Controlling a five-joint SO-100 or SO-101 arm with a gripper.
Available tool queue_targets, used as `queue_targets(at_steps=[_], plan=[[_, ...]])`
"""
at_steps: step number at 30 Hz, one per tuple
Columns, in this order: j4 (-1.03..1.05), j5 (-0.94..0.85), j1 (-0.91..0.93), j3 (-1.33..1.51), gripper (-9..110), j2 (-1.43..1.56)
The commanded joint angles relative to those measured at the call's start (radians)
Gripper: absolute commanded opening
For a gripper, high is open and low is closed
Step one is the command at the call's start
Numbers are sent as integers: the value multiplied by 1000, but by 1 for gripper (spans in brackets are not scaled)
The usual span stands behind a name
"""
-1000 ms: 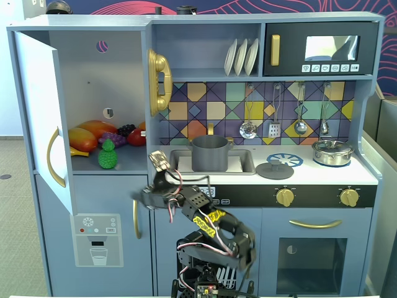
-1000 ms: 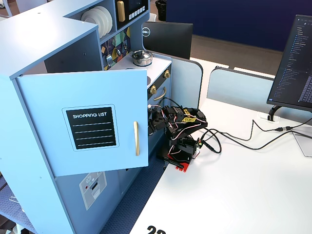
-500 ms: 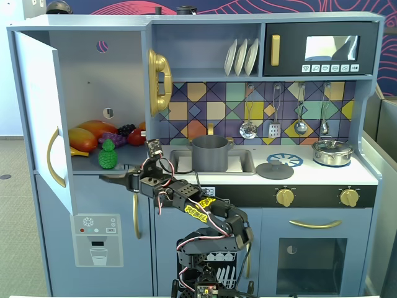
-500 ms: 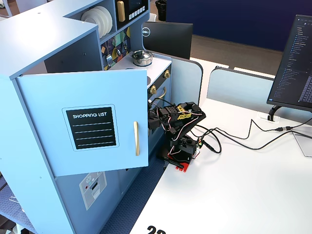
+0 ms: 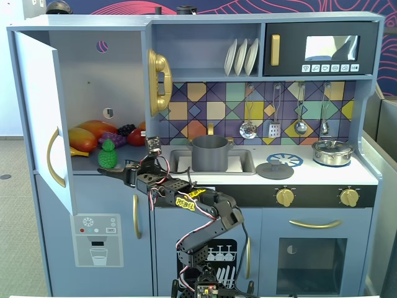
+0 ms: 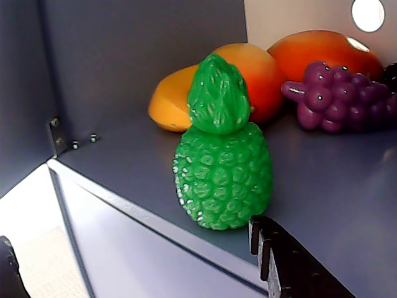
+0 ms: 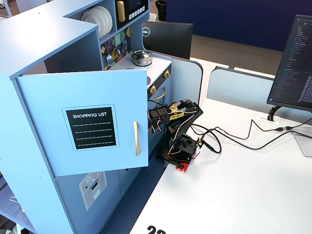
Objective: Pick up the green pineapple from the left cabinet and place it in the gray recipient
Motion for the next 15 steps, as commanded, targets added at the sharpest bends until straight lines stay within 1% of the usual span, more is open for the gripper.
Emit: queue_targets(at_steps=[1, 5, 8, 15], plan=[[-57, -2, 18, -103, 44, -51], [-69, -11, 38, -137, 44, -106], [-98, 14, 49, -161, 46, -147], [-160, 29, 67, -221, 45, -244]])
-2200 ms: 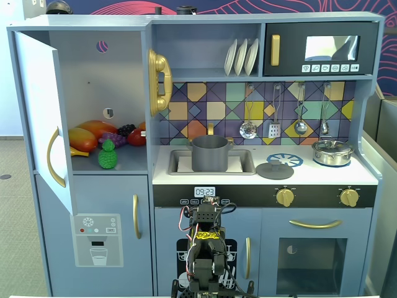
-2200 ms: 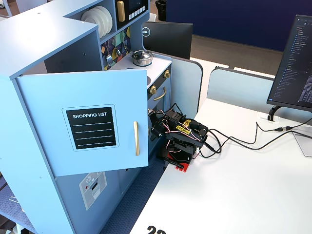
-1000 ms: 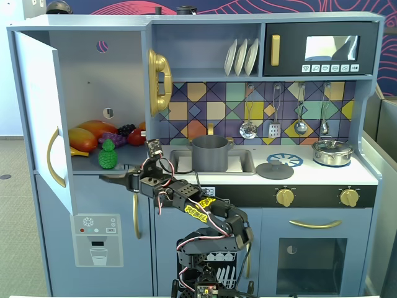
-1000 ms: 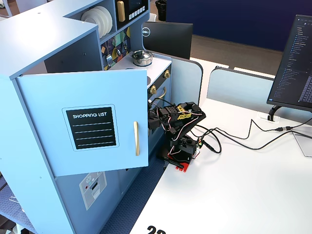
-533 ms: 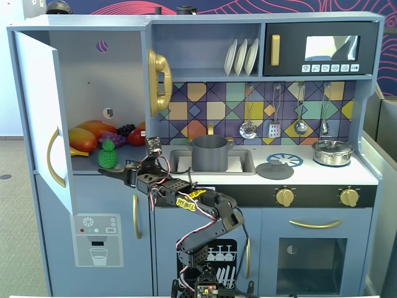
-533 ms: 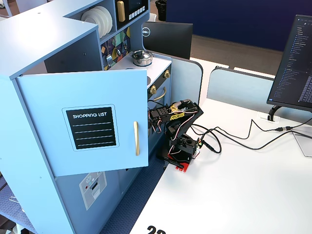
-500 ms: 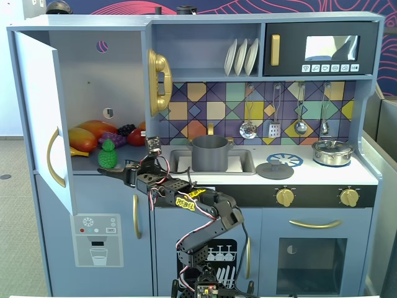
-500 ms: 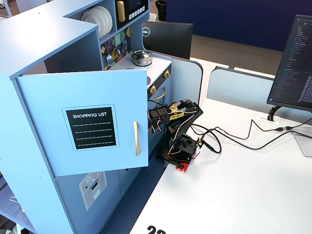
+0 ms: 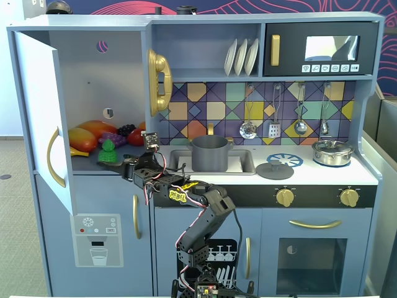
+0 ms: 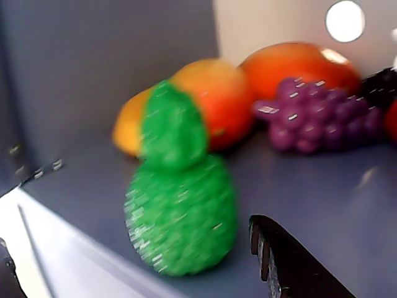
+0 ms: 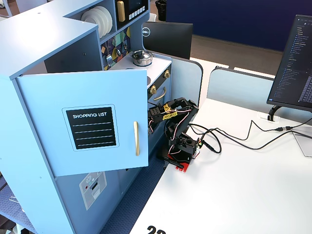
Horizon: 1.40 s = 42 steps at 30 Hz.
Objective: Pick up the green pineapple from the left cabinet and place it in the gray recipient
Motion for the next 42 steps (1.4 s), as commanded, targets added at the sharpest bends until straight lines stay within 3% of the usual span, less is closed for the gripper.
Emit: queue_targets(at_steps=[1, 29, 32, 36, 42], plan=[[-52, 5, 18, -100, 45, -38], [-34, -54, 29, -448, 41, -414], [-29, -64, 20, -469, 34, -439], [25, -225, 15, -477, 0, -453], [55, -204, -12, -443, 0, -382]])
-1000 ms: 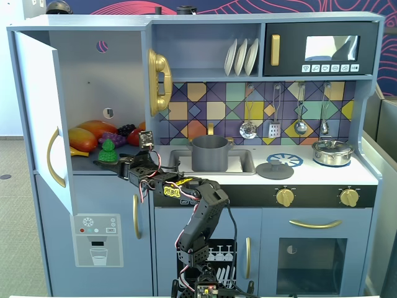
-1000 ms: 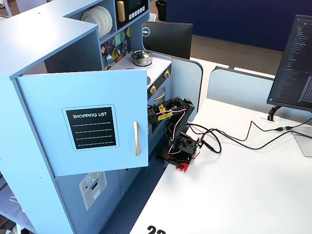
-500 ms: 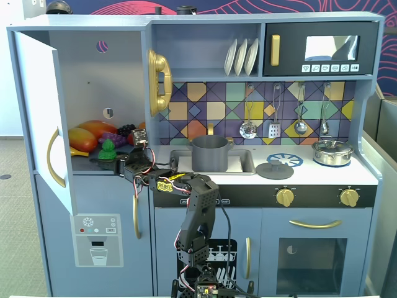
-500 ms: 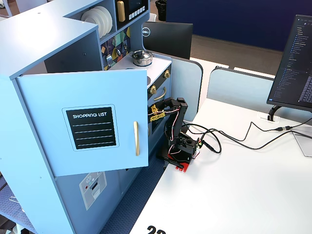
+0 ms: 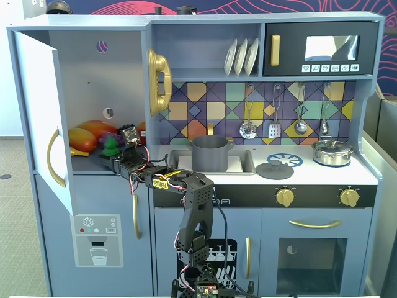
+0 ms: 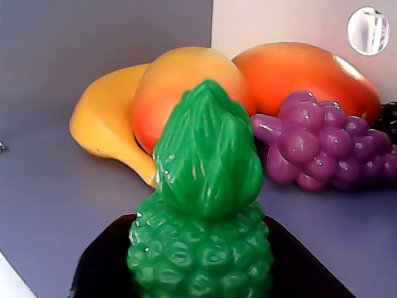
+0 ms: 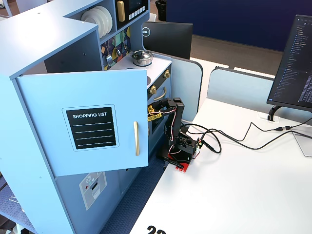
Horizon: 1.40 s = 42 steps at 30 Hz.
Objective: Pick up the green pineapple from the left cabinet and place it in the gray recipient
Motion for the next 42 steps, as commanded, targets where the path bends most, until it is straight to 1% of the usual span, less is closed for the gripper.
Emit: queue_targets(at_steps=[1, 2, 4, 8, 9, 13, 16, 20, 24, 28, 32, 35, 42], plan=[[37, -14, -38, -29, 0, 98], [72, -23, -52, -31, 0, 141], [210, -57, -84, -32, 0, 256], [655, -135, -164, -32, 0, 566], [732, -140, -198, -23, 0, 638], [838, -224, -268, 89, 0, 910], [989, -202, -218, 71, 0, 1045], [1019, -189, -69, 63, 0, 1155], [1040, -201, 112, 9, 0, 1175], [1042, -172, 356, -43, 0, 1149], [962, -129, 581, -71, 0, 1048], [885, -106, 672, -80, 0, 953], [718, -52, 784, -143, 0, 706]])
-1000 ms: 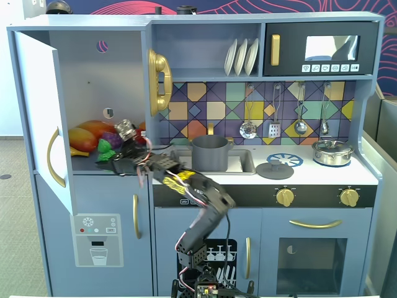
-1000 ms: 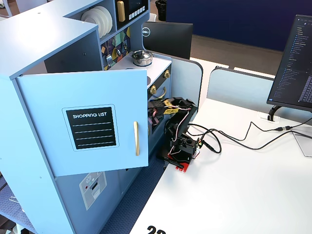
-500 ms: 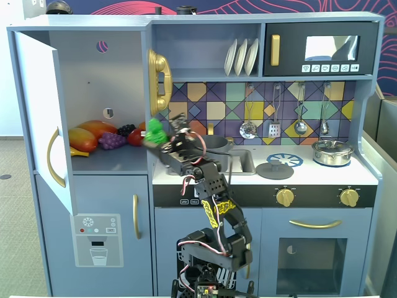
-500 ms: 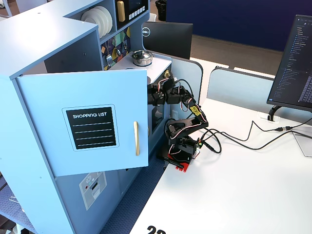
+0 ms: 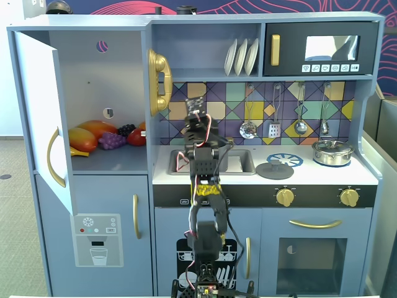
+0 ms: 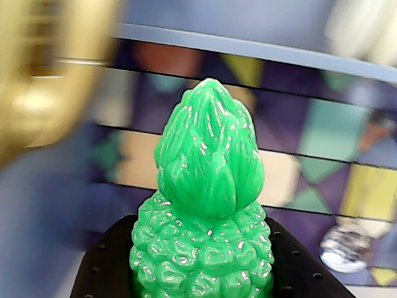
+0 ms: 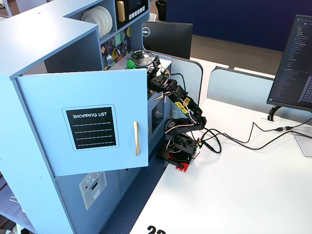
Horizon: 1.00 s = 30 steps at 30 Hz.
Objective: Pick up the green pineapple from the left cabinet and place it in the gray recipient
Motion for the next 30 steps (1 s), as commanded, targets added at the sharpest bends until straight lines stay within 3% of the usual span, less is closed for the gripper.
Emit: queue_targets(at_steps=[1, 15, 17, 19, 22, 30], plan=[[-97, 32, 64, -95, 0, -140], [-190, 66, 103, -170, 1, -426], [-207, 86, 95, -172, 5, -442], [-238, 143, 92, -176, 20, -460], [-311, 137, 84, -166, 32, -488], [-170, 101, 75, -213, 33, -417]])
